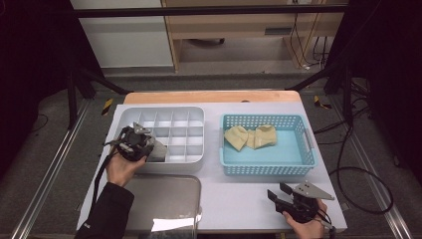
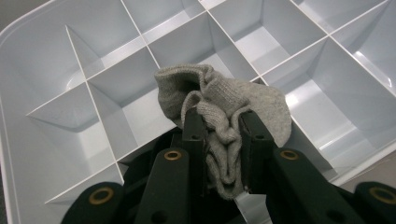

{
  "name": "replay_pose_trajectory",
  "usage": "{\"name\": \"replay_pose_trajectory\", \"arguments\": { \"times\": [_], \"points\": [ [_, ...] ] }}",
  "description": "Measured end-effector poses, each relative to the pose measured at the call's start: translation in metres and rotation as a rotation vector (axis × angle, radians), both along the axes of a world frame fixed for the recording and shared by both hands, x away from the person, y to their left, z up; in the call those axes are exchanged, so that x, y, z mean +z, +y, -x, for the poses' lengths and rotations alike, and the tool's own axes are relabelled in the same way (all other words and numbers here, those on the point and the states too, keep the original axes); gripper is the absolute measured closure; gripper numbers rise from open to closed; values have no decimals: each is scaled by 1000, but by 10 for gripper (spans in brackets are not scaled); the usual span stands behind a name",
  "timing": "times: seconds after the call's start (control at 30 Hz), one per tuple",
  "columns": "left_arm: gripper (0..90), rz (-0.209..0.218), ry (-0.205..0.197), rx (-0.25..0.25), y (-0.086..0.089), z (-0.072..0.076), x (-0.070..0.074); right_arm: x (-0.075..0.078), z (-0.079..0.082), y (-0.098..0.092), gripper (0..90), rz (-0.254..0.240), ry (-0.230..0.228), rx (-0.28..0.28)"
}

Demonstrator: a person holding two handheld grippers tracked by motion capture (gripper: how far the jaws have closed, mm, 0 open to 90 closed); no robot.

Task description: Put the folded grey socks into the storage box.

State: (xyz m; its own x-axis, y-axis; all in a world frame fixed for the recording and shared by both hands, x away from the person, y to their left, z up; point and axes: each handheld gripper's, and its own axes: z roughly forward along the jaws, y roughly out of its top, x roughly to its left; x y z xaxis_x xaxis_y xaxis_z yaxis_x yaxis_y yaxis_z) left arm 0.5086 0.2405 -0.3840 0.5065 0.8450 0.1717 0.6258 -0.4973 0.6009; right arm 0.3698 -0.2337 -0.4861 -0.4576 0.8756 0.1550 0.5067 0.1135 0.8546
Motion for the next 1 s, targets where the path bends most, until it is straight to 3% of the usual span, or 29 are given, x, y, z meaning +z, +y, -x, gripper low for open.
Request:
{"name": "replay_pose_trajectory", "arguments": {
  "times": [0.23, 0.43, 0.6, 0.73, 1.0],
  "points": [
    [746, 20, 15, -2, 2, 3, -3, -1, -1, 2, 434, 4, 3, 10],
    [747, 1, 26, -12, -2, 3, -7, 0, -2, 4, 439, 1, 4, 15],
    [747, 42, 56, -18, -3, 0, -15, -1, -2, 4, 446, -5, 3, 19],
    [745, 44, 82, -7, -5, -1, -24, -1, -2, 5, 450, -4, 4, 21],
    [713, 114, 85, 9, 2, -1, -28, -2, -3, 7, 452, -5, 6, 27]
  ]
}}
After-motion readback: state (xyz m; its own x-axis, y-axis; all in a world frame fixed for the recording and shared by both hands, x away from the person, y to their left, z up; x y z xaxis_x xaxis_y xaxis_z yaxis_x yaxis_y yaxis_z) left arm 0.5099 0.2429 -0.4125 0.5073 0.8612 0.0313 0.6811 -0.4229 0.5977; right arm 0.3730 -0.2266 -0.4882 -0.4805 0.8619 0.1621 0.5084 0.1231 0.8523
